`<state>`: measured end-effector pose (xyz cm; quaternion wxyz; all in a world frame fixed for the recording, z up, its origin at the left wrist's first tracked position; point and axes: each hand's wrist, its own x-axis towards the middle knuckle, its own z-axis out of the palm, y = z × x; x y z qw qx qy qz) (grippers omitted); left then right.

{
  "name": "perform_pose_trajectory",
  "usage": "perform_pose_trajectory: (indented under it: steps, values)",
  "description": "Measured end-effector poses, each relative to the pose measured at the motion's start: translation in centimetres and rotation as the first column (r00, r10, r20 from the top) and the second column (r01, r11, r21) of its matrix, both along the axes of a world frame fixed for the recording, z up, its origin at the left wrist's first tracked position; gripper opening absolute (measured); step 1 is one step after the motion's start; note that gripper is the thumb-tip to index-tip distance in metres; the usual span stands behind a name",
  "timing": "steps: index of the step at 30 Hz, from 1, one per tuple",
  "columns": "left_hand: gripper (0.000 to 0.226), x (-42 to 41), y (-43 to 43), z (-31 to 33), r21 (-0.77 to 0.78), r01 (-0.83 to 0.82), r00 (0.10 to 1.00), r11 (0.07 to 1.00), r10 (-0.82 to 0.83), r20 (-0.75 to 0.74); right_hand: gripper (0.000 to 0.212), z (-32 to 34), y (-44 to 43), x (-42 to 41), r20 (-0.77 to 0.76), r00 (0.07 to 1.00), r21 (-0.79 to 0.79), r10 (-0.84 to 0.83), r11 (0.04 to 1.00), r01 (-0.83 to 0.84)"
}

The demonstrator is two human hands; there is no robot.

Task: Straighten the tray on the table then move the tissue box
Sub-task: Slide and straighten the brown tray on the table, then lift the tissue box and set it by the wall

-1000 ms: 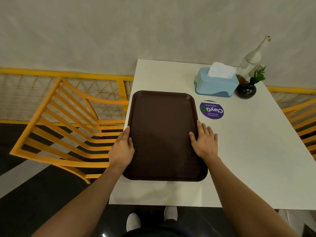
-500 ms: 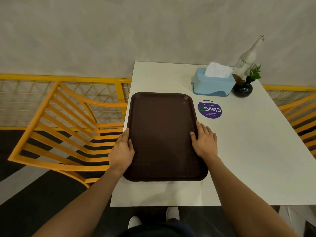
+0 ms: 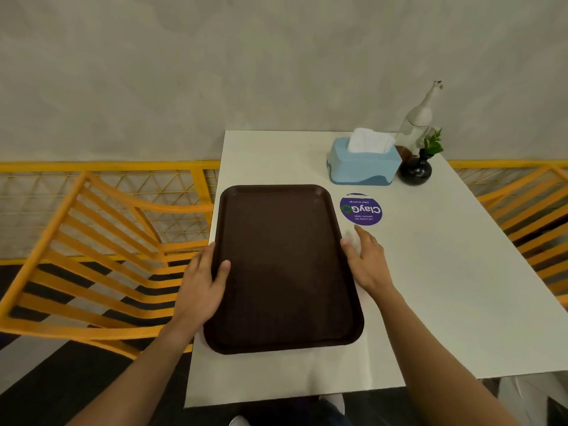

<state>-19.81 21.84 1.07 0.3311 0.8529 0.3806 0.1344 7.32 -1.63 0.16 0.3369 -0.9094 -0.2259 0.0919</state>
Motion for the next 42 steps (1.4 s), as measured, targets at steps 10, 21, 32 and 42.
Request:
perform_pose_trajectory:
  steps: [10, 21, 32, 42]
  values:
    - [0.047, 14.4, -4.1, 4.7, 0.041, 0.043, 0.992, 0.998, -0.048, 0.121, 0.043, 3.4, -3.7, 10.5, 0.023, 1.000, 0.197, -0.004, 0.980, 0.000]
    - [0.087, 35.0, -8.4, 4.7, -0.089, 0.011, 0.964, 0.996, 0.013, 0.267, 0.058, 3.1, -2.4, 24.9, 0.086, 0.996, 0.222, 0.003, 0.975, -0.022]
    - [0.119, 42.1, -5.8, 1.5, -0.254, -0.098, 0.967, 0.962, 0.152, 0.203, 0.083, -0.7, 0.3, 28.8, -0.083, 0.996, 0.358, 0.016, 0.934, 0.014]
    - [0.095, 44.4, -3.9, 0.5, -0.314, -0.004, 0.974, 0.949, 0.075, 0.213, 0.079, -2.0, 1.9, 29.9, -0.095, 0.991, 0.346, 0.094, 0.937, -0.056]
